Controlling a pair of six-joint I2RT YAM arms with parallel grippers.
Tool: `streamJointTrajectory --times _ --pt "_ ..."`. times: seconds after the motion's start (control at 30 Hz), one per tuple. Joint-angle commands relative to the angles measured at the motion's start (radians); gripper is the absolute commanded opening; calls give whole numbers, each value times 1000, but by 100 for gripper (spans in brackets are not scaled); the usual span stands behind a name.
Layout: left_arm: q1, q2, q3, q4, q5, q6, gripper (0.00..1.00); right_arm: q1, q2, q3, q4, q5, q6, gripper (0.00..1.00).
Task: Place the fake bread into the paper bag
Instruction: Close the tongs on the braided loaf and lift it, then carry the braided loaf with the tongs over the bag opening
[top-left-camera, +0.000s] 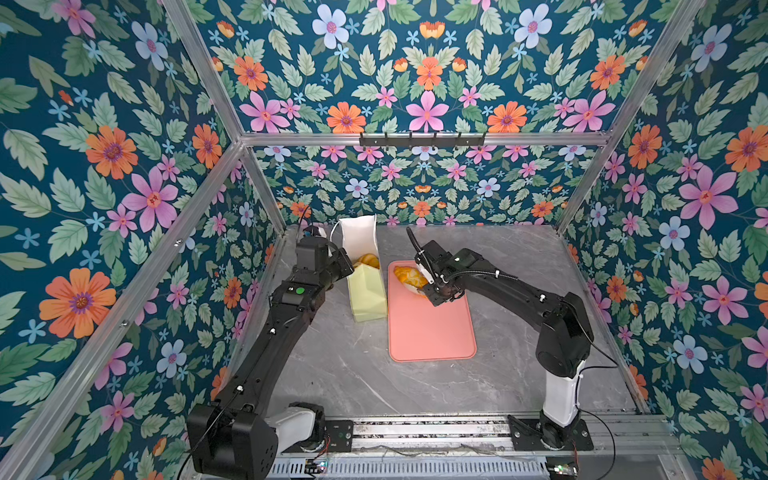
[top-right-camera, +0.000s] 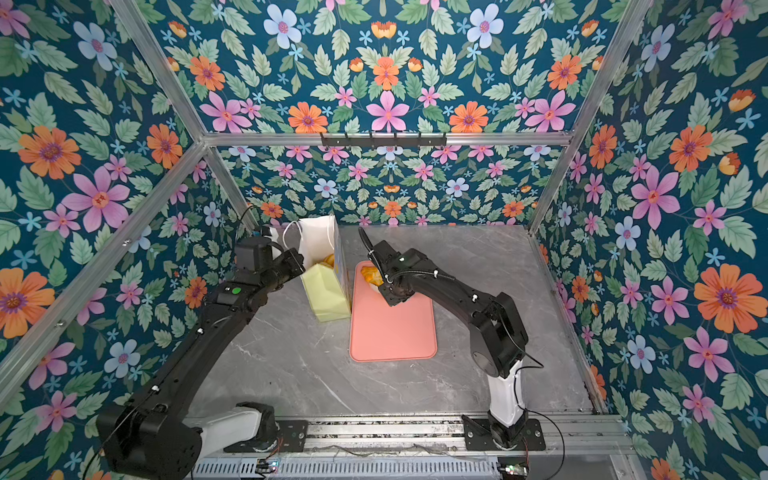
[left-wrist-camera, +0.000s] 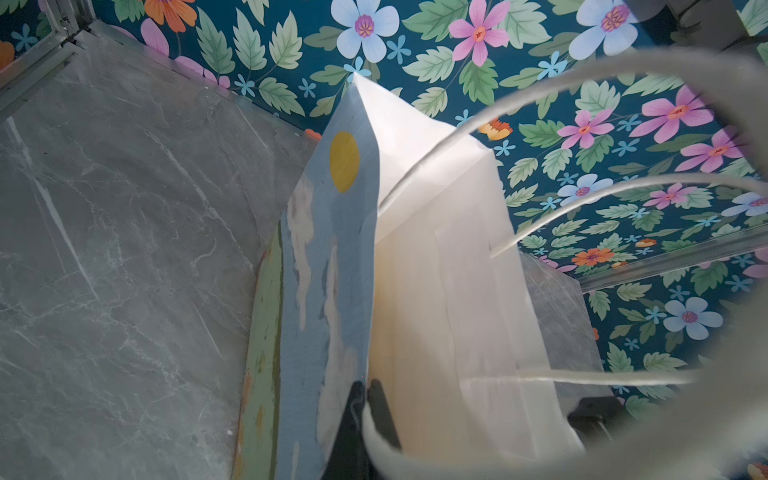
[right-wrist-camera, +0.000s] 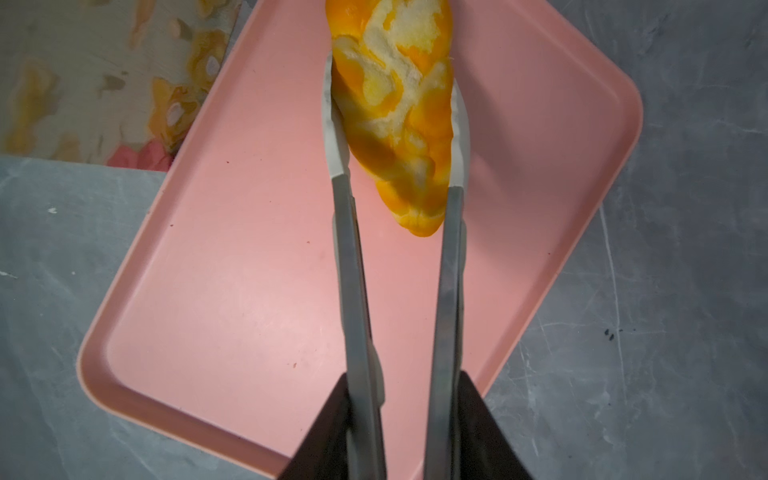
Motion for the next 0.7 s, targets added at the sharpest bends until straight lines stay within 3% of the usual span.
streamJointTrajectory --times 0.0,0.67 --pt "0 -6 -2 -9 0 13 0 0 -43 5 -27 1 -5 31" --pt "1 -6 15 -3 22 2 1 0 -443 55 -62 -12 23 30"
